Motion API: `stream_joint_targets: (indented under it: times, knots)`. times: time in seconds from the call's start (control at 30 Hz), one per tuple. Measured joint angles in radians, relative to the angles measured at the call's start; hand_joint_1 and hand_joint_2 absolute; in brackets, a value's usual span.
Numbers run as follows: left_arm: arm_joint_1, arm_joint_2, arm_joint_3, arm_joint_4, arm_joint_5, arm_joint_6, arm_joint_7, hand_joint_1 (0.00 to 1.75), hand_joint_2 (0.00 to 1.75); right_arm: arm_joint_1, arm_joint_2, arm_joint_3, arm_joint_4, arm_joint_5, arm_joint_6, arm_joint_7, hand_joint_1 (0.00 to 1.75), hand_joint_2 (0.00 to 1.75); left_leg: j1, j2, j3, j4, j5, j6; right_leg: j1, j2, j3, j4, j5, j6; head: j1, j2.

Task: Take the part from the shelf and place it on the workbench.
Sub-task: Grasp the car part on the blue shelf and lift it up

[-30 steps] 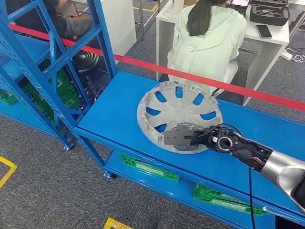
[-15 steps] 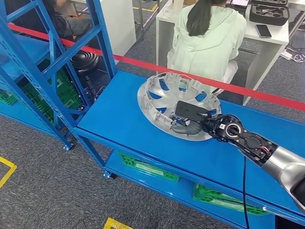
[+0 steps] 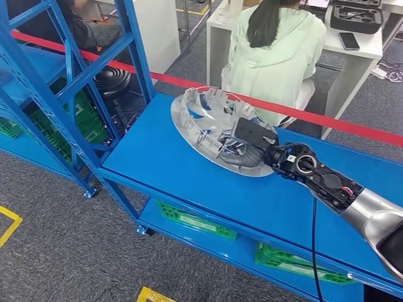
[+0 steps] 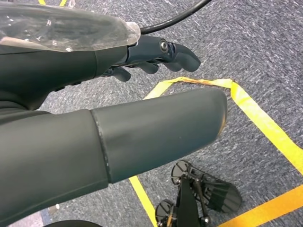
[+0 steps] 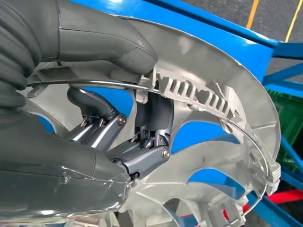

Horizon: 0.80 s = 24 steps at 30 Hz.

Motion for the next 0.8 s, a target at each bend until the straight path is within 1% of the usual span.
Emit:
stream_joint_targets:
  times: [0.17,0.3,0.37,0.63,0.8]
  knots:
    - [0.0,-0.001,0.0,0.0,0.007,0.009,0.001,0.0,0.0,-0.012,0.019,-0.002,0.009,-0.022,0.012,-0.031,1.75,1.75,0.0,0.001,0.0,0.0,0.0,0.0,0.0,0.0,0.0,0.0,0.0,0.0,0.0,0.0]
    - [0.0,-0.003,0.0,0.0,0.006,0.011,0.003,0.0,0.0,-0.023,0.037,-0.011,0.014,-0.055,0.011,-0.075,1.75,1.75,0.0,0.0,0.0,0.0,0.0,0.0,0.0,0.0,0.0,0.0,0.0,0.0,0.0,0.0]
    - [0.0,-0.003,0.0,0.0,0.004,0.011,0.004,0.0,0.0,-0.027,0.045,-0.024,0.011,-0.075,0.008,-0.098,1.75,1.75,0.0,0.0,0.0,0.0,0.0,0.0,0.0,0.0,0.0,0.0,0.0,0.0,0.0,0.0]
    - [0.0,-0.003,0.0,0.0,-0.001,0.014,0.004,0.0,0.0,-0.033,0.066,-0.069,-0.009,-0.115,0.004,-0.142,1.75,1.75,0.0,0.0,0.0,0.0,0.0,0.0,0.0,0.0,0.0,0.0,0.0,0.0,0.0,0.0]
    - [0.0,-0.003,0.0,0.0,-0.005,0.018,0.004,0.0,0.0,-0.031,0.096,-0.102,-0.033,-0.171,0.006,-0.197,1.75,1.75,0.0,0.0,0.0,0.0,0.0,0.0,0.0,0.0,-0.001,0.0,0.0,0.0,0.0,0.0]
